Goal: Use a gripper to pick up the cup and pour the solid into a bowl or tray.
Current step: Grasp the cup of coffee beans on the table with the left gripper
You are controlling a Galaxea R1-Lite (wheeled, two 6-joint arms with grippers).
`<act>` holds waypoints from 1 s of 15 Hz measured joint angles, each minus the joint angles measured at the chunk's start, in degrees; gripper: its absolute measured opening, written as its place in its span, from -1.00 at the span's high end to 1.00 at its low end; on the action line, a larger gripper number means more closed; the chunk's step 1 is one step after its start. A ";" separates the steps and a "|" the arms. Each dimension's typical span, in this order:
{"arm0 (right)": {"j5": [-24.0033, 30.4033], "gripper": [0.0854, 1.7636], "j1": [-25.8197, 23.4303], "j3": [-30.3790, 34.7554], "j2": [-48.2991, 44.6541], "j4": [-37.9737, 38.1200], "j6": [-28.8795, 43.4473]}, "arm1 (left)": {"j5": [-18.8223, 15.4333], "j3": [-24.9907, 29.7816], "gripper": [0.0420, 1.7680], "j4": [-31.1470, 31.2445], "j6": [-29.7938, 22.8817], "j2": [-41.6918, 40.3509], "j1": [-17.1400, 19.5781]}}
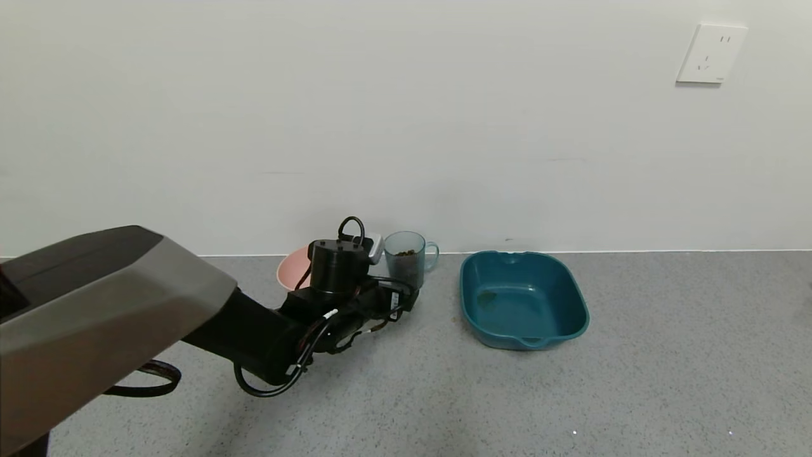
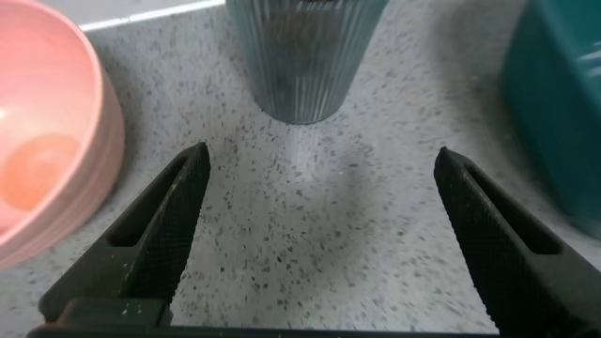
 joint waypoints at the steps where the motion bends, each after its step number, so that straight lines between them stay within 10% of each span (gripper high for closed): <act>1: 0.00 -0.94 0.00 0.00 0.00 0.00 0.01 | 0.18 -0.85 -0.94 -0.73 -0.02 1.85 0.28; 15: 0.00 -0.94 0.00 0.00 0.00 0.00 0.00 | -0.26 -20.50 -0.94 -1.32 -1.35 15.74 2.01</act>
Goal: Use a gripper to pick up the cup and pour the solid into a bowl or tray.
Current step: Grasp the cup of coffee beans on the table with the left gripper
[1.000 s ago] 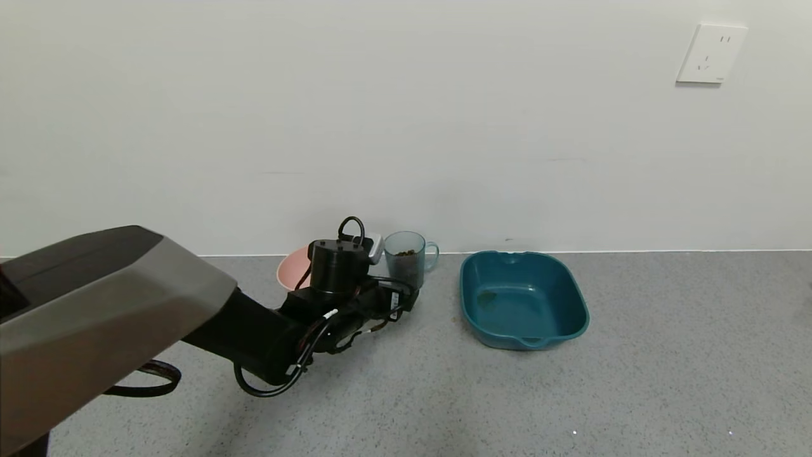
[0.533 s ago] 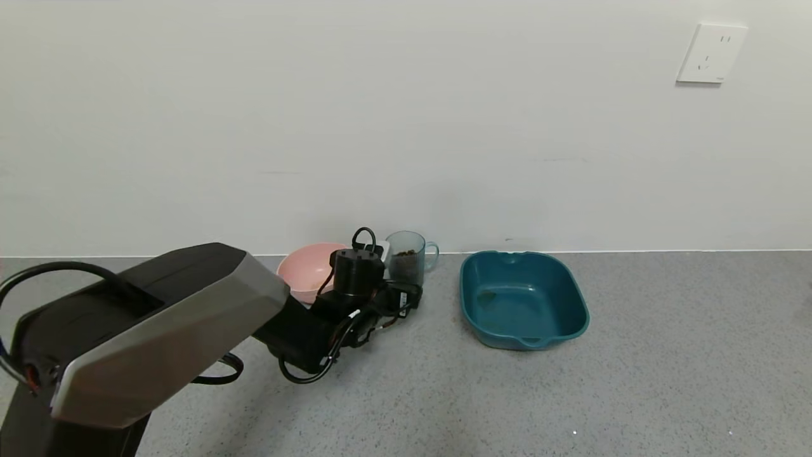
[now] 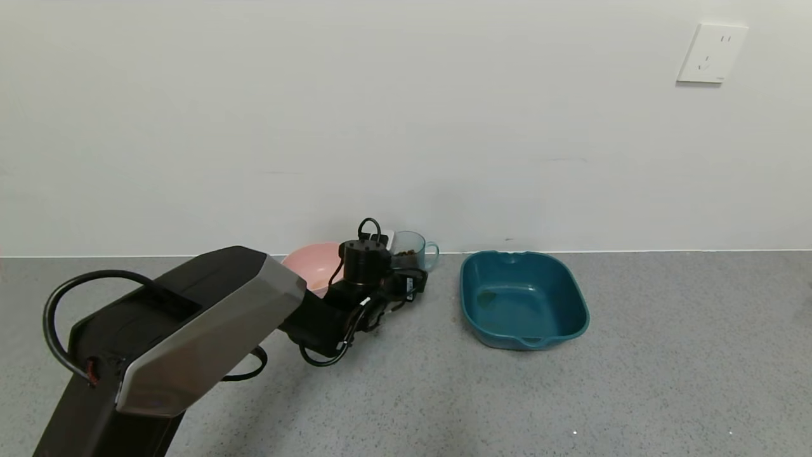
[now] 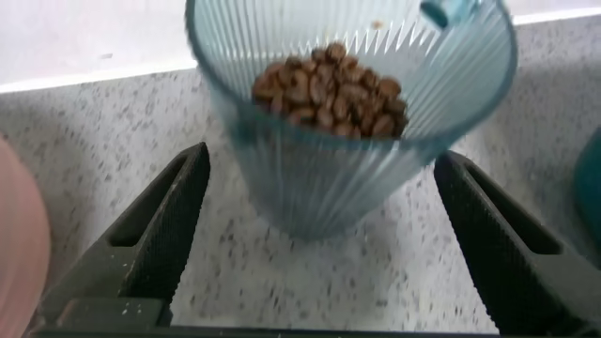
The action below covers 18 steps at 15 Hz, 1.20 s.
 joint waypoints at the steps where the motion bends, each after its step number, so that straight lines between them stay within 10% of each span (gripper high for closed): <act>1: 0.00 -0.94 0.00 0.00 0.00 0.00 -0.02 | 0.13 -1.01 -0.94 0.06 -0.02 0.50 0.05; 14: 0.02 -0.94 0.00 0.00 -0.02 0.00 0.00 | 0.94 -8.13 -0.94 0.50 0.52 4.89 0.06; 18: 0.02 -0.94 0.05 0.00 0.00 0.00 -0.02 | 0.89 -8.11 -0.48 0.59 0.52 4.91 0.06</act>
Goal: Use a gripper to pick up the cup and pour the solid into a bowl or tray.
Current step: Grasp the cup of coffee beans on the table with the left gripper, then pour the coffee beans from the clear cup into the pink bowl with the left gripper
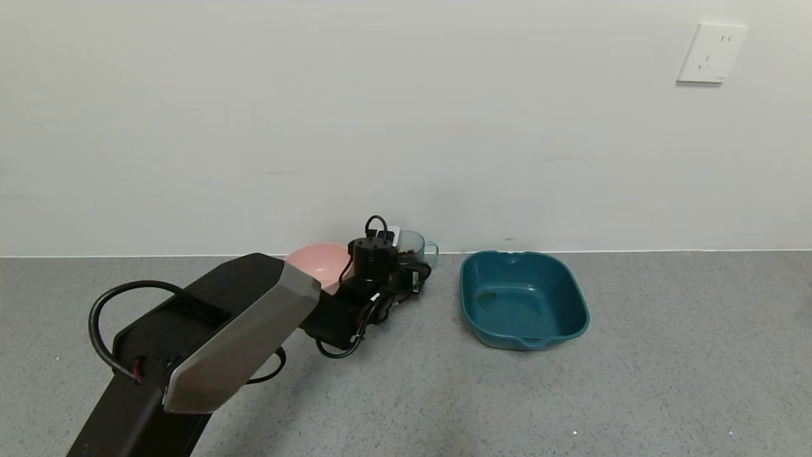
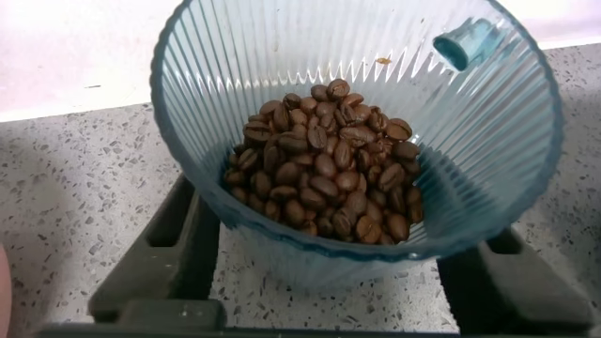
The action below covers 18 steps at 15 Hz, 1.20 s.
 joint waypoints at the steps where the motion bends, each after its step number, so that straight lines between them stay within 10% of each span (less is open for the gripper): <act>1: -0.02 -0.94 -0.02 0.00 -0.02 0.00 0.00 | -0.04 0.11 -0.47 0.05 -0.02 -0.04 0.00; 18: -0.02 -0.94 -0.05 0.02 0.00 0.00 0.02 | 4.92 1.06 -0.45 5.32 -0.02 -5.88 -0.89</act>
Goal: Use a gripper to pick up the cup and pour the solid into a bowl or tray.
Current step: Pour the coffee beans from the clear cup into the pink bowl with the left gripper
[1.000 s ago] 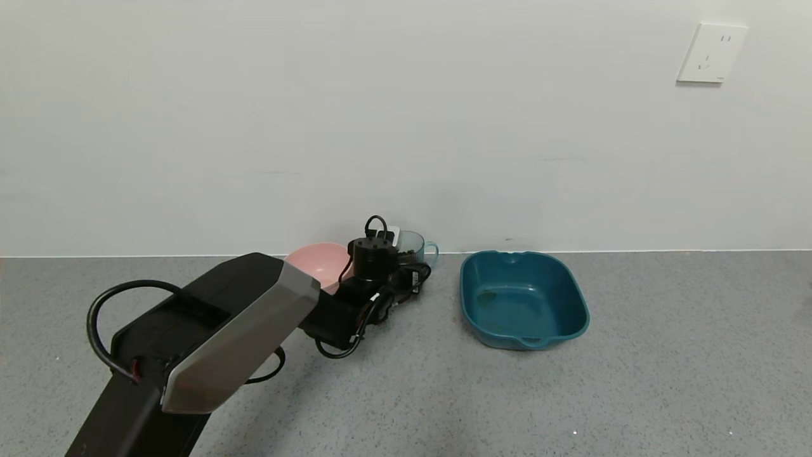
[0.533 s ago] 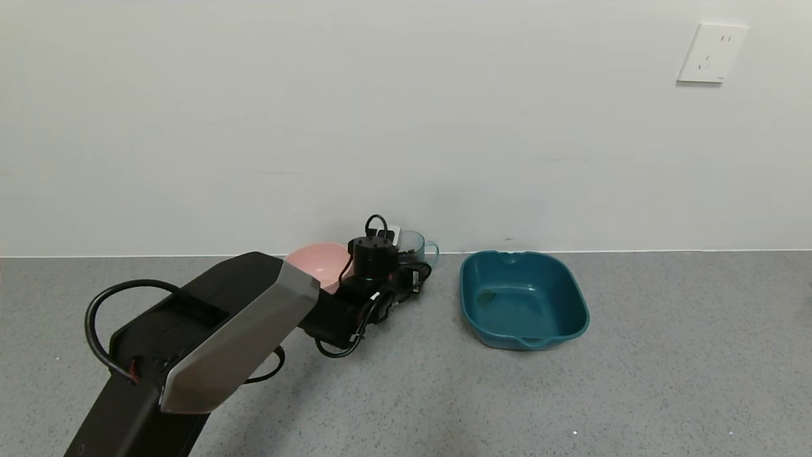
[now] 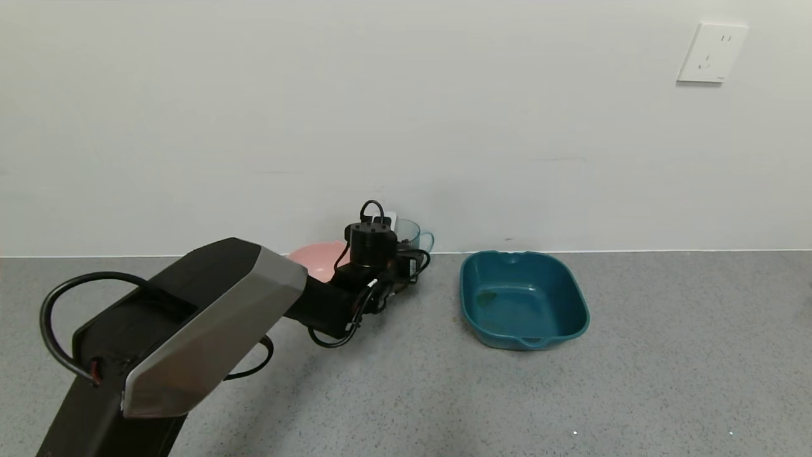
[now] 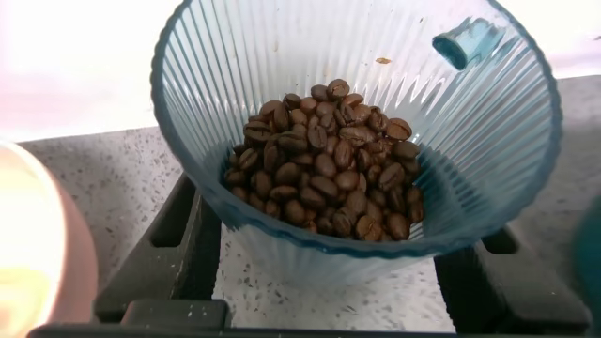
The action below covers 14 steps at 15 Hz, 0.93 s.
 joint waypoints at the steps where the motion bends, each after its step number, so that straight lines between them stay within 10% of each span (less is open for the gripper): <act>1: 0.00 -0.94 0.00 0.00 0.00 0.00 0.00 | 0.69 0.00 -0.45 1.33 0.02 -1.10 -0.33; 14: 0.00 -0.94 0.00 -0.02 0.00 0.00 0.00 | 12.43 -0.32 -0.44 2.01 16.45 -6.58 -6.73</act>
